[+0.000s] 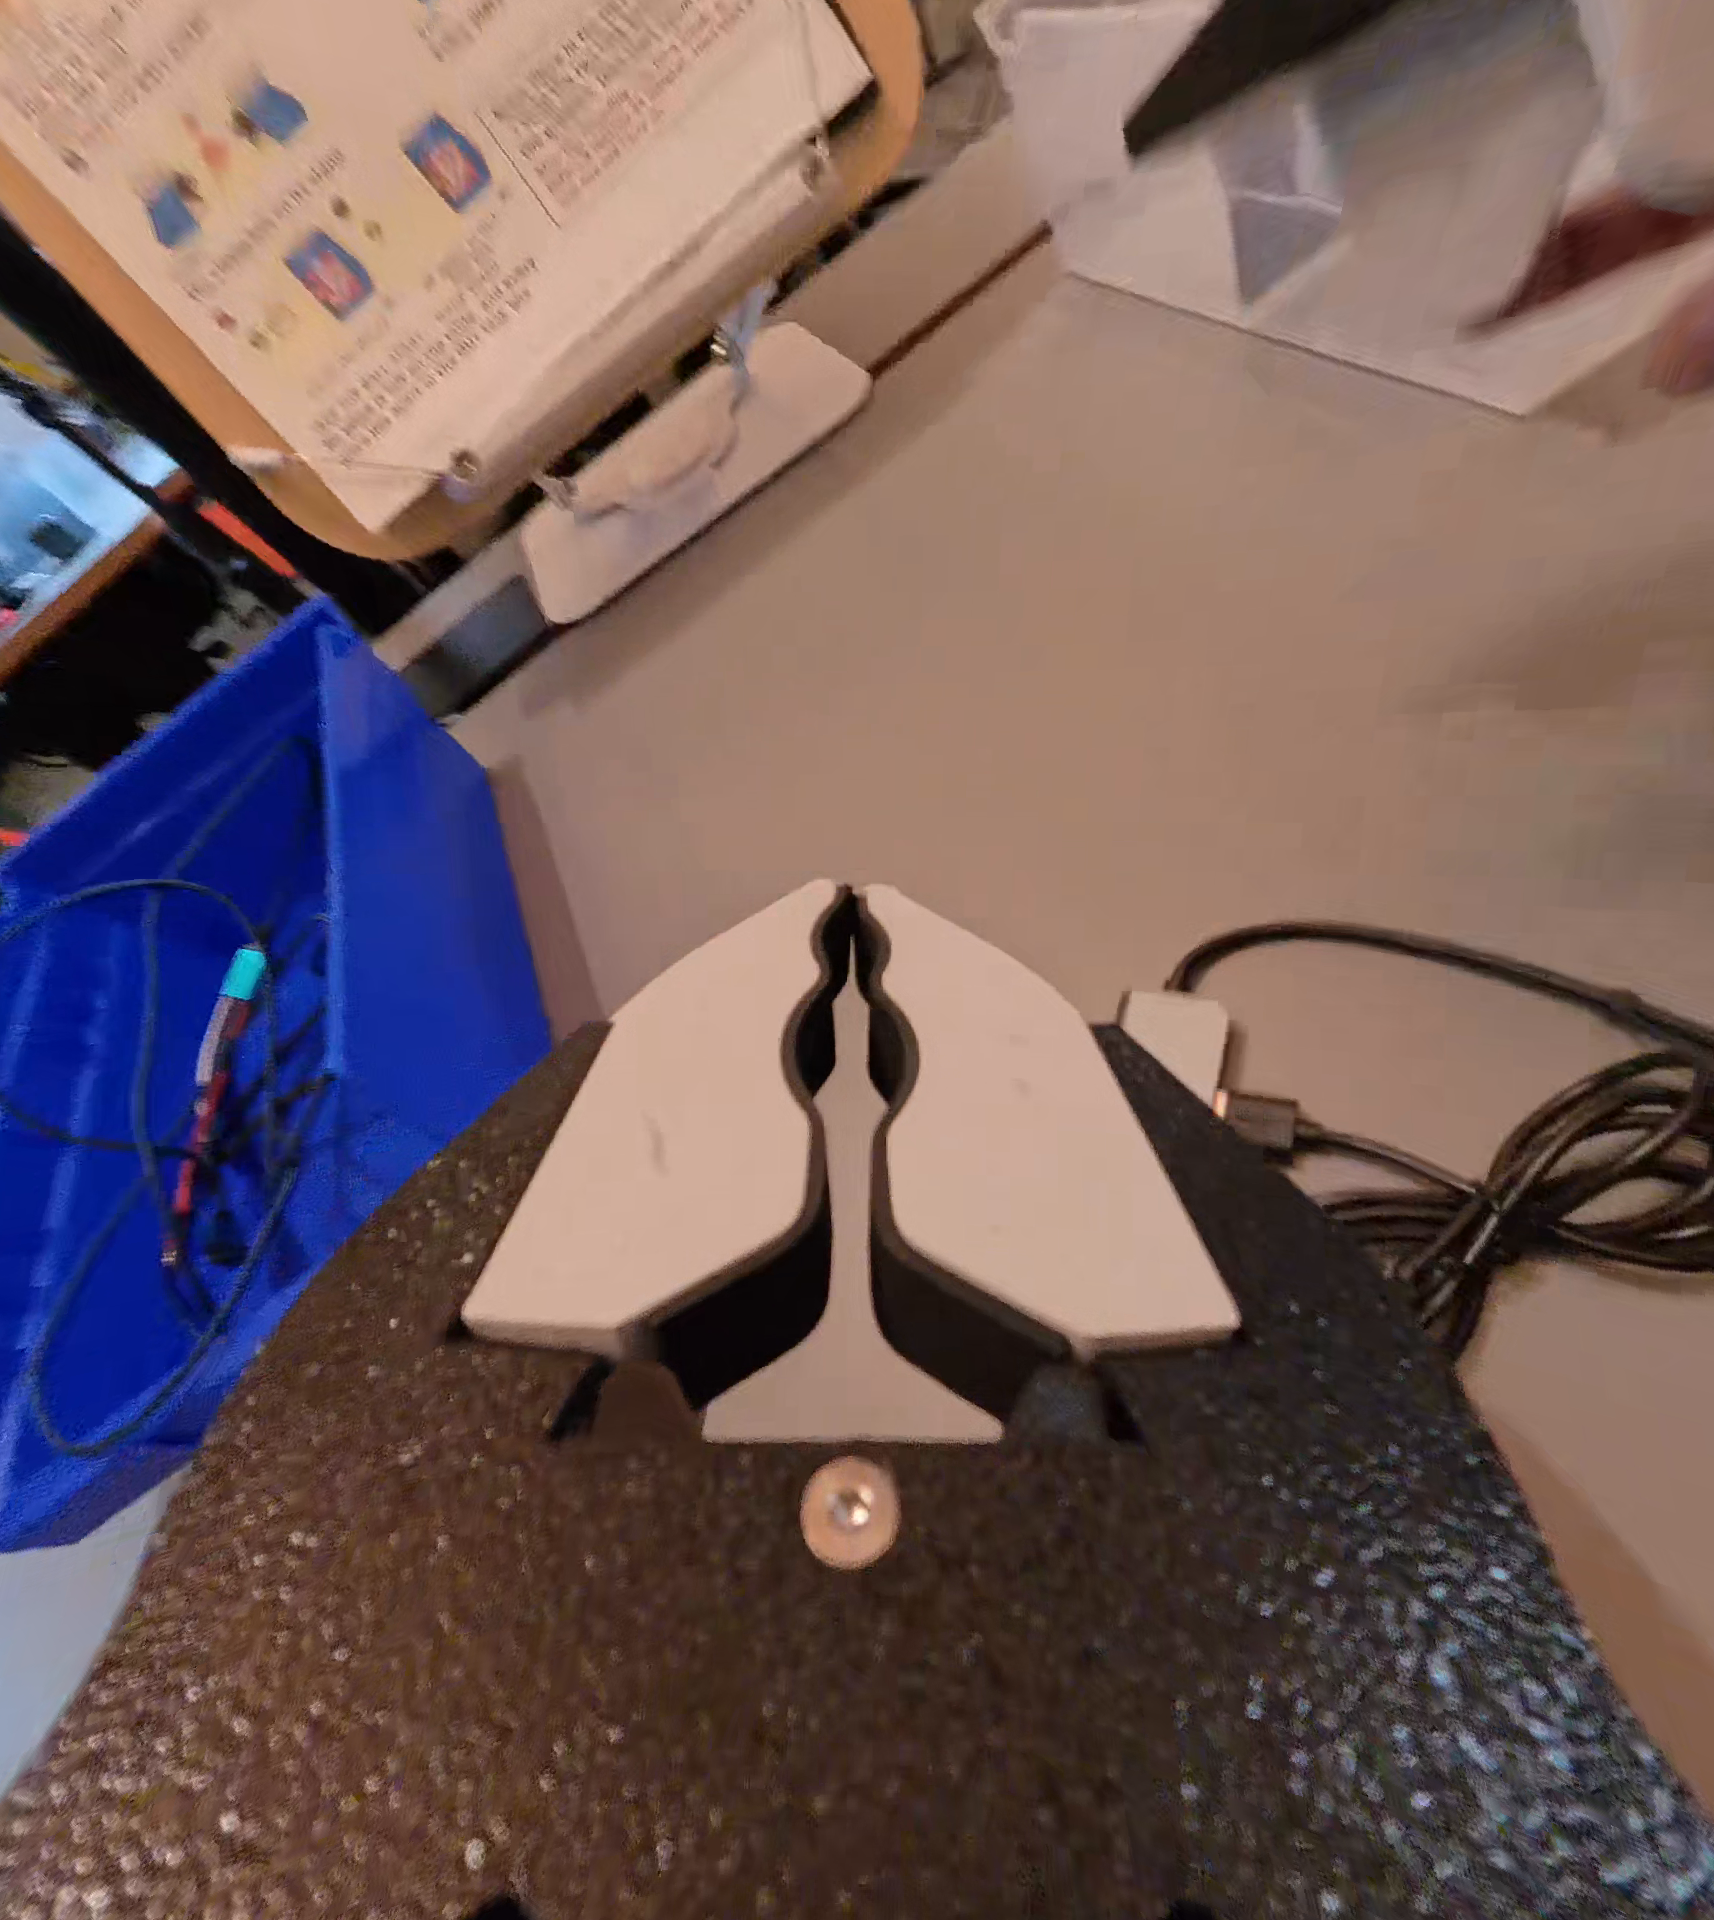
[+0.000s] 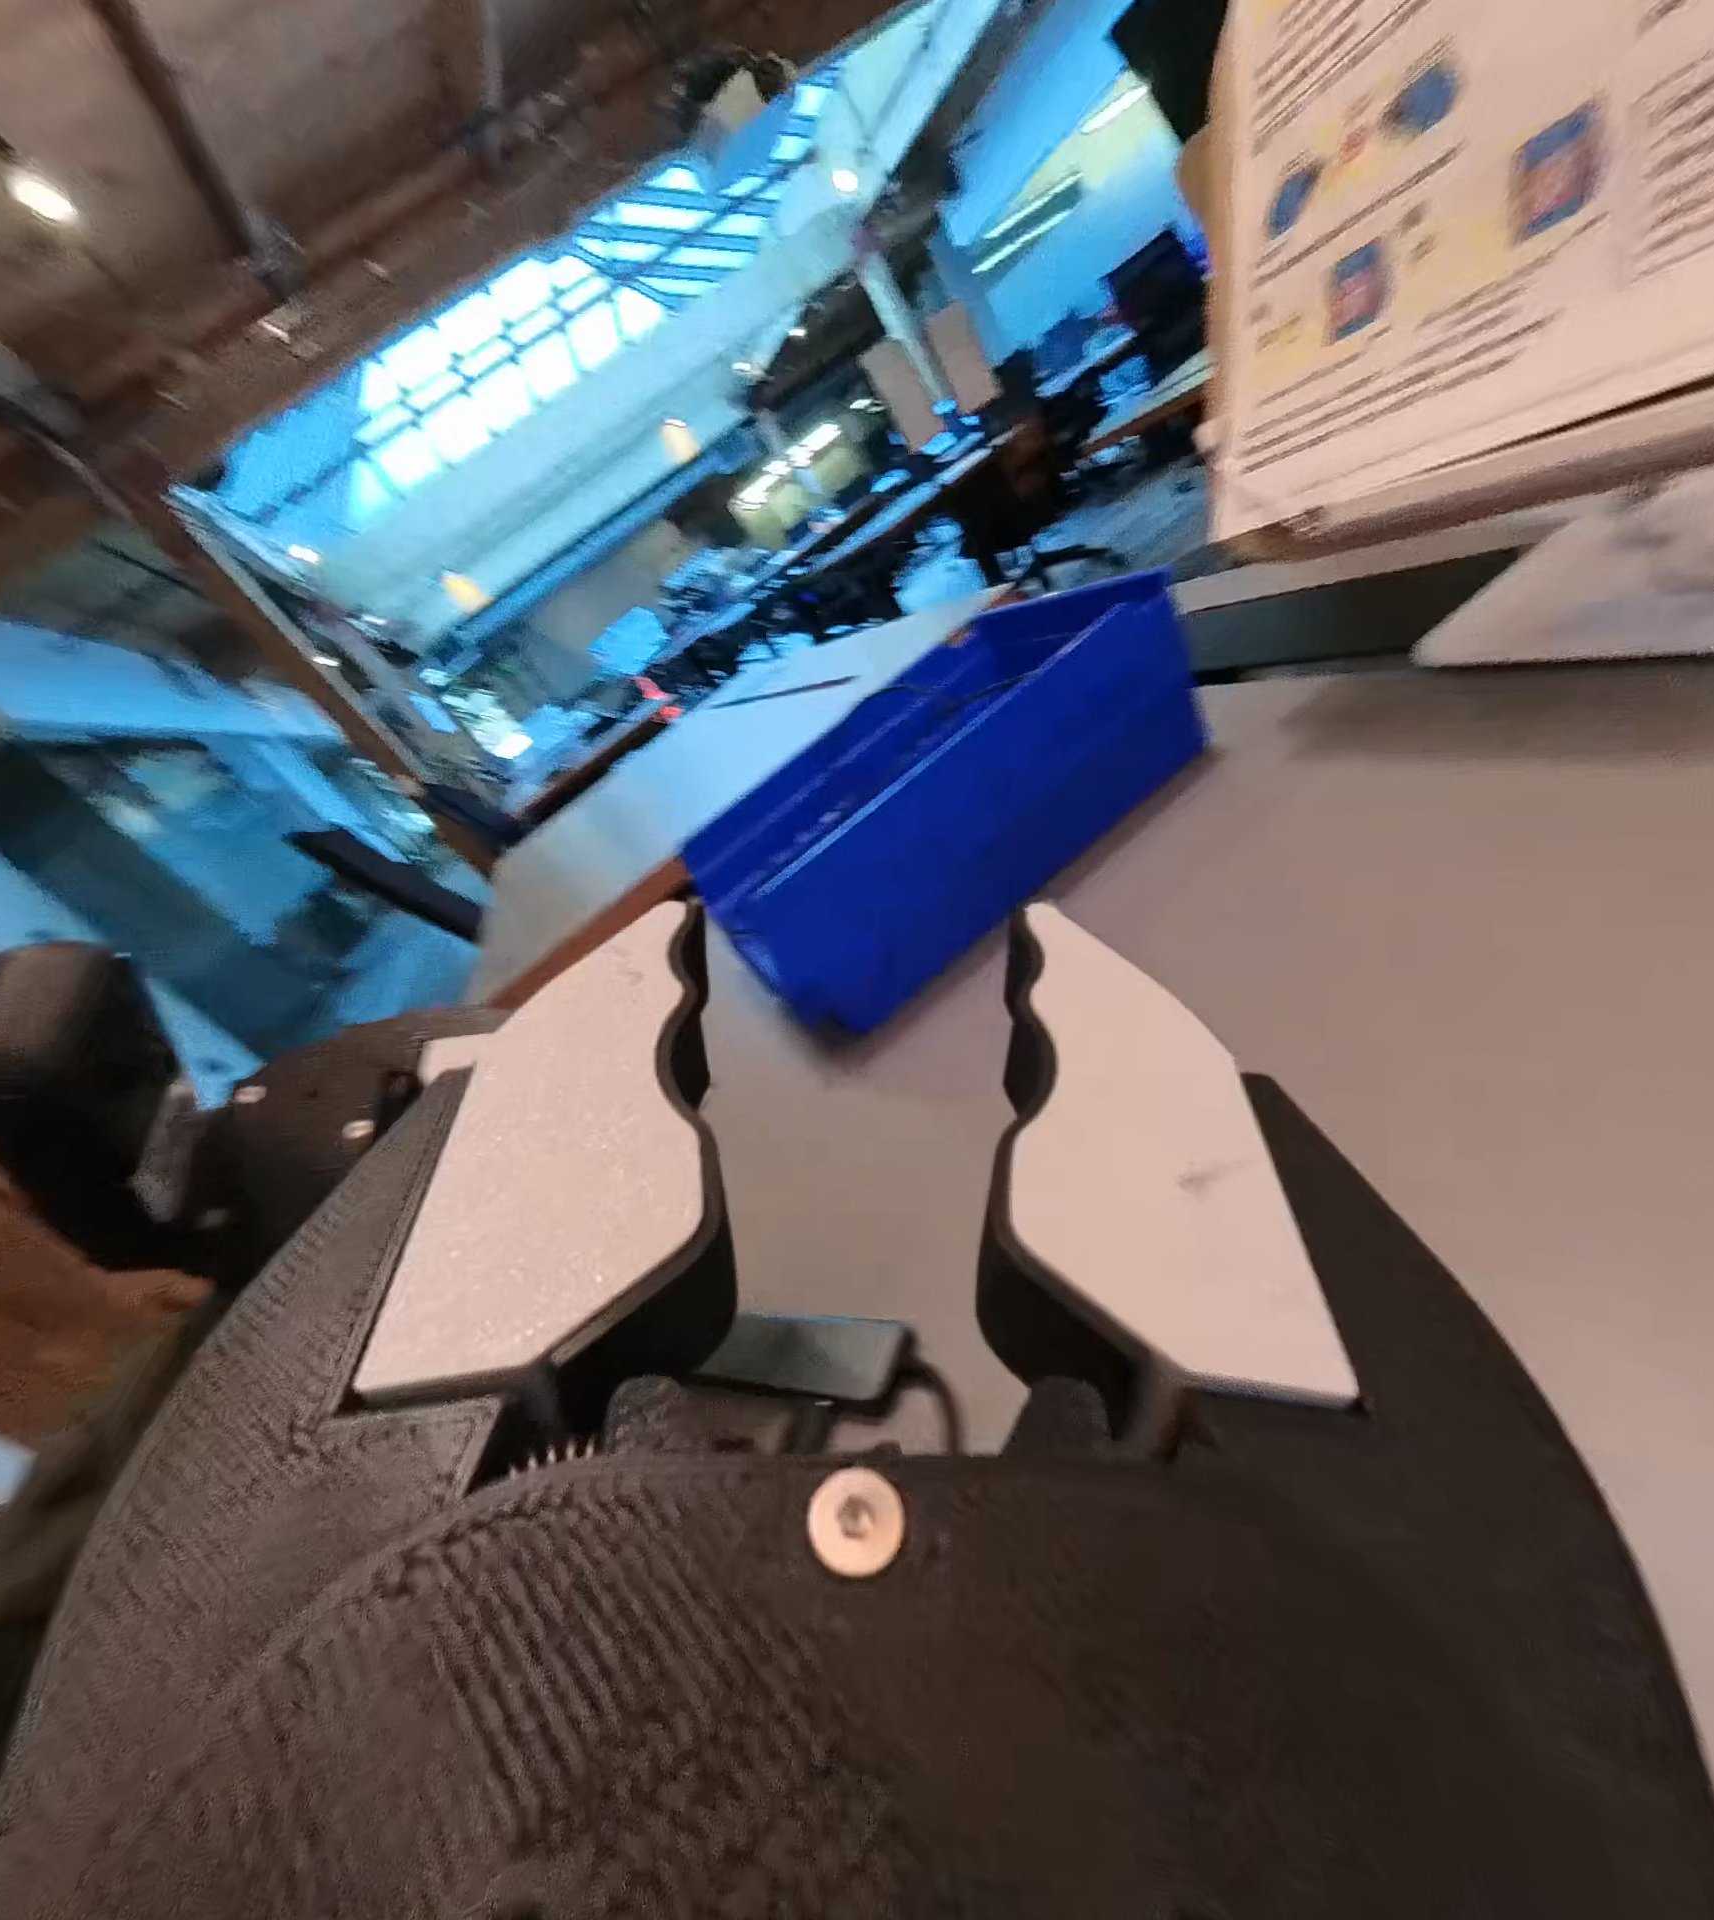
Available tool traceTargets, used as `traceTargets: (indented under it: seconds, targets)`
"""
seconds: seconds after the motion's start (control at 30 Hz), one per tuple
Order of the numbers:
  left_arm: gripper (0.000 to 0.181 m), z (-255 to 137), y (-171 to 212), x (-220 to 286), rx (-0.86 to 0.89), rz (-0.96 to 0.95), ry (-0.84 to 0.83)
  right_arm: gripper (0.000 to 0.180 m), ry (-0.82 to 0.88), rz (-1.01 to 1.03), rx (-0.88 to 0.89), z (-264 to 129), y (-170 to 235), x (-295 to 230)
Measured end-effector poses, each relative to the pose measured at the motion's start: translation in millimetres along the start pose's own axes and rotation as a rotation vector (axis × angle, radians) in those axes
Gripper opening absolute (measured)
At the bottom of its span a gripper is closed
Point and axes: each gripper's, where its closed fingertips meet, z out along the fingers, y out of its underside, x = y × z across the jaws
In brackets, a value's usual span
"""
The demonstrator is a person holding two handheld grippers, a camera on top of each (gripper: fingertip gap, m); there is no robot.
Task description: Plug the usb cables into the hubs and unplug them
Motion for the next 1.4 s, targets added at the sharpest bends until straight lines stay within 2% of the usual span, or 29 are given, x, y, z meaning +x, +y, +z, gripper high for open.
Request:
traceTargets:
  seconds: [0.03,0.13,0.17,0.23,0.33,0.43,0.53,0.57,0.73,0.9,1.03,1.1,1.17,1.23,1.3,1.4]
  targets:
    - [0.000,-1.2,7.3,3.3,-0.017,0.007,0.037,0.056,0.033,-0.030,0.005,-3.4,-2.9,7.1]
    - [0.014,-9.5,27.8,16.9,-0.078,0.052,0.170,0.055,0.043,-0.031,0.012,-7.8,-8.0,15.2]
    - [0.024,-13.6,38.6,25.4,-0.130,0.061,0.241,0.055,0.037,-0.027,0.010,-8.2,-8.8,15.8]
    - [0.033,-22.9,64.5,38.7,-0.245,0.079,0.353,0.055,0.039,-0.038,0.002,-8.6,-8.6,17.0]
    - [0.046,-28.5,92.3,42.6,-0.340,0.030,0.391,0.055,0.041,-0.105,-0.036,-8.2,-5.5,13.8]
    - [0.048,-28.6,104.5,54.1,-0.375,-0.063,0.471,0.055,0.021,-0.192,-0.077,-7.1,-2.0,5.0]
    - [0.034,-20.1,106.0,56.1,-0.377,-0.153,0.490,0.056,0.014,-0.274,-0.104,-7.2,0.6,-1.4]
    - [0.030,-17.8,106.1,53.3,-0.384,-0.172,0.473,0.055,0.019,-0.298,-0.108,-7.7,0.6,-2.5]
    - [0.028,-4.6,98.6,52.6,-0.308,-0.225,0.387,0.055,0.032,-0.444,-0.184,-8.3,8.8,-6.7]
    - [0.028,-0.9,74.3,32.3,-0.199,-0.237,0.216,0.056,0.044,-0.530,-0.419,-3.2,54.3,3.7]
    - [0.027,-4.4,47.8,14.5,-0.121,-0.202,0.123,0.053,0.026,-0.645,-0.481,8.7,80.1,0.2]
    - [0.000,-6.7,33.2,13.1,-0.058,-0.161,0.104,0.053,0.028,-0.711,-0.513,11.8,90.1,1.9]
    - [0.000,-6.9,29.7,5.4,-0.065,-0.102,0.023,0.053,0.020,-0.738,-0.568,11.0,102.3,5.2]
    - [0.000,-2.2,38.9,9.5,-0.140,-0.037,0.033,0.053,0.062,-0.750,-0.588,10.4,104.3,14.3]
    - [0.000,-0.9,41.4,12.7,-0.133,-0.049,0.050,0.052,0.086,-0.754,-0.585,8.8,100.9,18.6]
    - [0.027,-3.0,62.4,19.6,-0.213,-0.164,0.121,0.051,0.074,-0.746,-0.564,6.2,94.2,17.2]
